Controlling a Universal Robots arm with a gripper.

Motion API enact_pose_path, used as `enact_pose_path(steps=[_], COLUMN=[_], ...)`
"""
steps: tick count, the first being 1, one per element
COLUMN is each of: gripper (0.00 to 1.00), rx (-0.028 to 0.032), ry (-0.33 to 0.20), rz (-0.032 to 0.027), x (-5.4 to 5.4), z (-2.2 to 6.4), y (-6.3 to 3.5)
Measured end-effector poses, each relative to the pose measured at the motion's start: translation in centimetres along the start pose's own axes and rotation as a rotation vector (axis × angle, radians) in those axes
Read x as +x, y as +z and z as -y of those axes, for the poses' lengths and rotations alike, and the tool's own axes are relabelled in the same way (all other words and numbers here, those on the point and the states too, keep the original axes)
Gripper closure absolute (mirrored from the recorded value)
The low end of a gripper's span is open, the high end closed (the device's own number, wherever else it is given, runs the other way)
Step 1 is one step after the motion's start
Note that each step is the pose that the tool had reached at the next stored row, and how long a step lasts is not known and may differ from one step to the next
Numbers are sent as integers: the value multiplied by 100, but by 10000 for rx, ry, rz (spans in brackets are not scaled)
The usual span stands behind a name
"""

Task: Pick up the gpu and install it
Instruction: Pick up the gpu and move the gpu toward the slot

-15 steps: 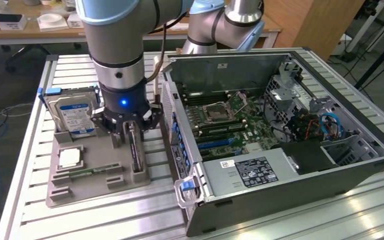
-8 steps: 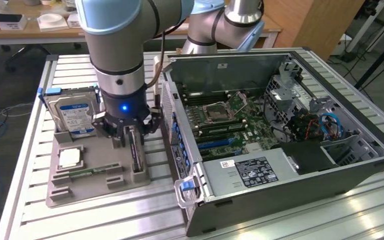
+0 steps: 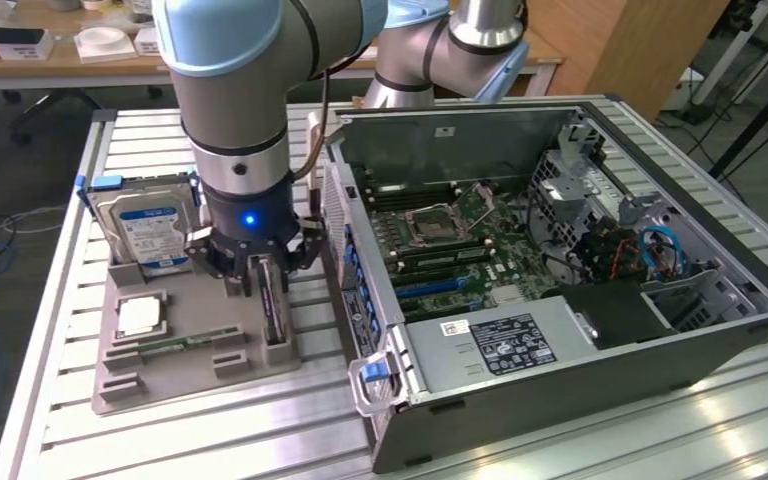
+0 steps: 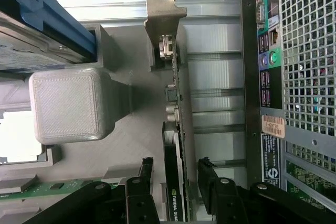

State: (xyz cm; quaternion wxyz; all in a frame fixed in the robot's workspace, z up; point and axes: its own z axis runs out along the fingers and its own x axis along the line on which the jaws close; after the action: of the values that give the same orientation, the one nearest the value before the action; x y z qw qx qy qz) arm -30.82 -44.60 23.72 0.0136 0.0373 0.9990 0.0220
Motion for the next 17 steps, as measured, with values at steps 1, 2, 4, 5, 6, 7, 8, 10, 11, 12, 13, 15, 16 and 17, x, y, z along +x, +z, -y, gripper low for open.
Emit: enact_pose_path(steps=[1, 2, 4, 5, 6, 7, 8, 10, 11, 12, 13, 15, 16, 17], gripper=[53, 53, 53, 53, 54, 54, 61, 61, 61, 61, 62, 69, 69, 69], rx=[0, 0, 0, 0, 0, 0, 0, 0, 0, 0, 0, 0, -1, -3], ry=[0, 0, 0, 0, 0, 1, 0, 0, 0, 0, 0, 0, 1, 0], rz=[0, 0, 0, 0, 0, 0, 0, 0, 0, 0, 0, 0, 1, 2], x=[0, 0, 0, 0, 0, 0, 0, 0, 0, 0, 0, 0, -1, -6], z=[0, 0, 0, 0, 0, 0, 0, 0, 0, 0, 0, 0, -1, -1], y=[0, 0, 0, 0, 0, 0, 0, 0, 0, 0, 0, 0, 1, 2])
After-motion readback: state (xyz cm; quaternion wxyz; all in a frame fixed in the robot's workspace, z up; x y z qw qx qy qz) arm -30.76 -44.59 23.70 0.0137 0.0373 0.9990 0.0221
